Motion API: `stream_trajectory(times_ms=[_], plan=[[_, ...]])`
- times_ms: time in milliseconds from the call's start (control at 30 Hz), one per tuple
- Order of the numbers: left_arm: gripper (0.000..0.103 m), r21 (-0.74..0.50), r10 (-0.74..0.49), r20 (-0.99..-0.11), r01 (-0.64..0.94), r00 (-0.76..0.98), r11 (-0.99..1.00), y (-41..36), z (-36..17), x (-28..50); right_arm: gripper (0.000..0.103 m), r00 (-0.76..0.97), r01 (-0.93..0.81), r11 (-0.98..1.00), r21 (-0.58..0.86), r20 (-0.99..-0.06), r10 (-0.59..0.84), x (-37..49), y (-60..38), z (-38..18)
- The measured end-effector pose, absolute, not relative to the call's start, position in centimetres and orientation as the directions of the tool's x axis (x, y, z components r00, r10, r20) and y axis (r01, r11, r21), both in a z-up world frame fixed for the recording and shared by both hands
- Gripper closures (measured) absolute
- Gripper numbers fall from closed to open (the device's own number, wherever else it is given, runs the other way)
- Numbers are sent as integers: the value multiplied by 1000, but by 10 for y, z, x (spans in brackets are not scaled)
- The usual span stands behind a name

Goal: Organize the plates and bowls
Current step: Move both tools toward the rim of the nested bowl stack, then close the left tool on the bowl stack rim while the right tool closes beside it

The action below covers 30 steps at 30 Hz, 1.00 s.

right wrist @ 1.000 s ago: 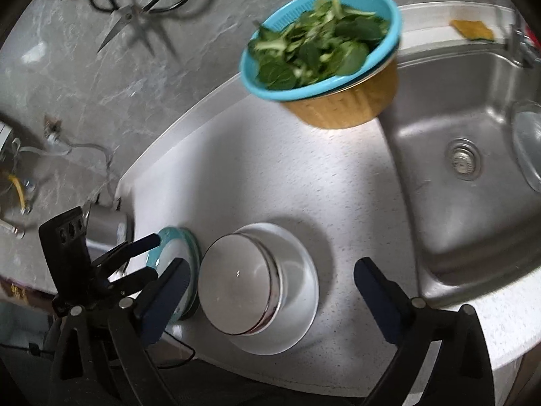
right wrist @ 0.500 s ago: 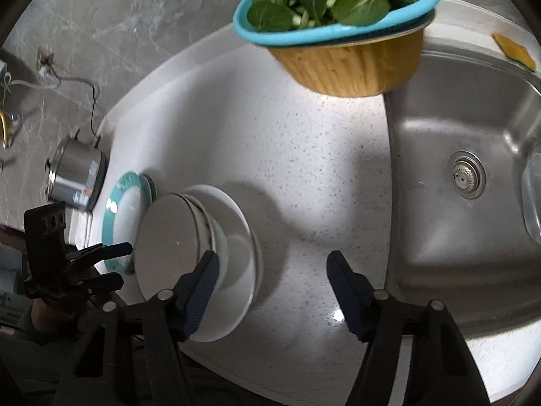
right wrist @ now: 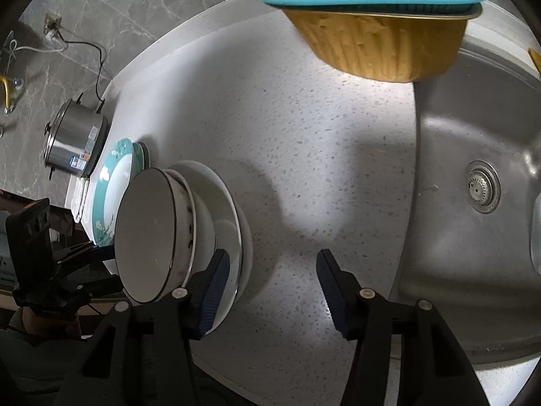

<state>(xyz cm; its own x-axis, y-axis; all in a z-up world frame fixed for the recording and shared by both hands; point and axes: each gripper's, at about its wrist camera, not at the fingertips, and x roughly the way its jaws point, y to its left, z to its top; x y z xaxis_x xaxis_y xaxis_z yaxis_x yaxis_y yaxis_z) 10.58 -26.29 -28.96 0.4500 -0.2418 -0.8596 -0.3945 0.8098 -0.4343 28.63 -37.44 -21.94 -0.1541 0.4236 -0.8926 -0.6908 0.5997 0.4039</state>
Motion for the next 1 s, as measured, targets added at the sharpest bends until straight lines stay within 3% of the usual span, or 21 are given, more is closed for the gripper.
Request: stream_trajectory(times_ms=[100,533,1000], plan=[[34,-438,-242,-858,-399,453,805,-266,-294,108,49,-161,-711,584,392,-899,407,282,-369,-223],[46,-397,-208,-879,-418,428,817,-274,-302,126,50,-147,-758,555,342,-919,366,279,-358,-231],[44,-347,-175,-911,-466,374,814,-267,-325,163,51,-158,-763,543,351,-916,369,276,-352,-245]])
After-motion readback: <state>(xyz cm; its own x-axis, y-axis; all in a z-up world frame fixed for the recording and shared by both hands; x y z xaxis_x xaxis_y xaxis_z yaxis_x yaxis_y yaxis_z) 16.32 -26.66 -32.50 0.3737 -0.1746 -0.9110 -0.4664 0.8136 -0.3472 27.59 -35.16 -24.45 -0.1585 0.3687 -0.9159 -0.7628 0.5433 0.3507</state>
